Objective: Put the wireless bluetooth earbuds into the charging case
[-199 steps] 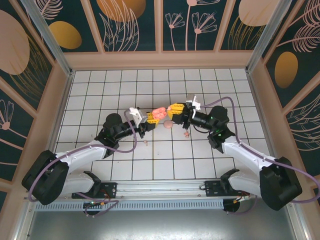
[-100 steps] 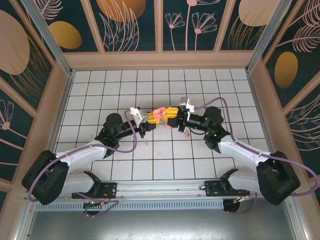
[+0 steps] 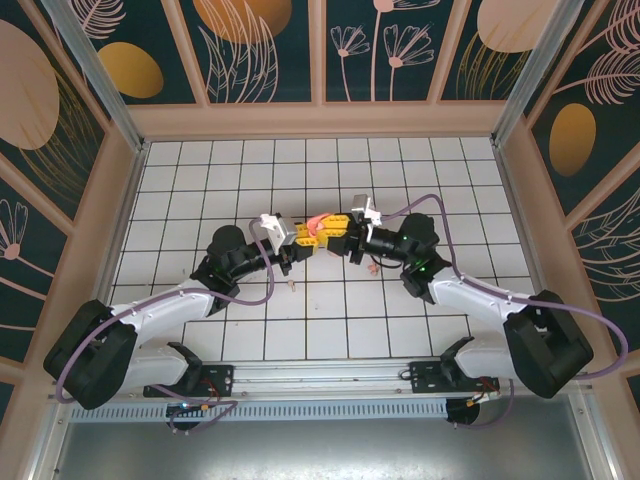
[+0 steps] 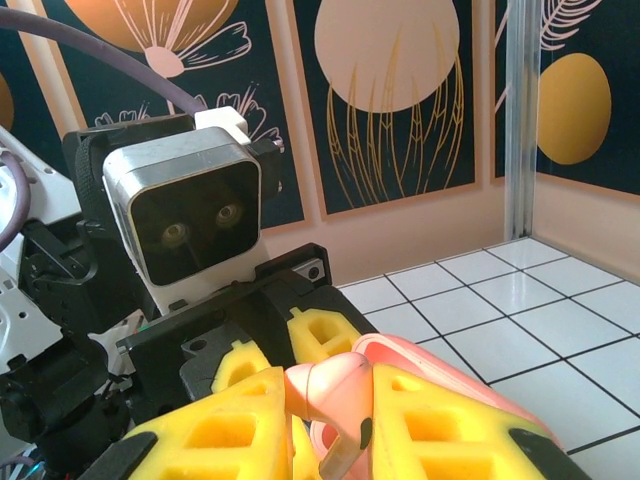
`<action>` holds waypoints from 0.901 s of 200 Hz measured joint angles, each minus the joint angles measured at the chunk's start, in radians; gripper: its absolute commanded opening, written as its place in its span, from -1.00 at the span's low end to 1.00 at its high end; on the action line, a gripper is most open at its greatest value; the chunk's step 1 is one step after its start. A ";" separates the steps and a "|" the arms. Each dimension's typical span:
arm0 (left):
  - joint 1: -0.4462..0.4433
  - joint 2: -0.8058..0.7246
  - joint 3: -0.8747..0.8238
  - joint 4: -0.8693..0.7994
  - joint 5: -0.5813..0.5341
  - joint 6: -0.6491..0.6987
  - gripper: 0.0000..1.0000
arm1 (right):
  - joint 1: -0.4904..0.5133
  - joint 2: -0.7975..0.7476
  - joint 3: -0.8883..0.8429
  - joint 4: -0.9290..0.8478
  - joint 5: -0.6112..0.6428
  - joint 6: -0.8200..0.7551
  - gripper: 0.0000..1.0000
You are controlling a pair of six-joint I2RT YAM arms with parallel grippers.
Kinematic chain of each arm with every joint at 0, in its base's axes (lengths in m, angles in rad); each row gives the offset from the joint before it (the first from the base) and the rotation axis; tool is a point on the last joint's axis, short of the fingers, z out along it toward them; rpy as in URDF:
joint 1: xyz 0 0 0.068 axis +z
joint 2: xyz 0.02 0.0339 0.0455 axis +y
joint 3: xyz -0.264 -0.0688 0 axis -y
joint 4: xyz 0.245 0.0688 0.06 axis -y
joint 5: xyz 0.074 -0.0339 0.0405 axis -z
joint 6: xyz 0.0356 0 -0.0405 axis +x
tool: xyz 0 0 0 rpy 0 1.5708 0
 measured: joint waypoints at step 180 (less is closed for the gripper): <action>-0.003 0.000 0.000 0.003 -0.008 -0.093 -0.87 | 0.033 0.045 0.016 0.051 0.053 -0.031 -0.58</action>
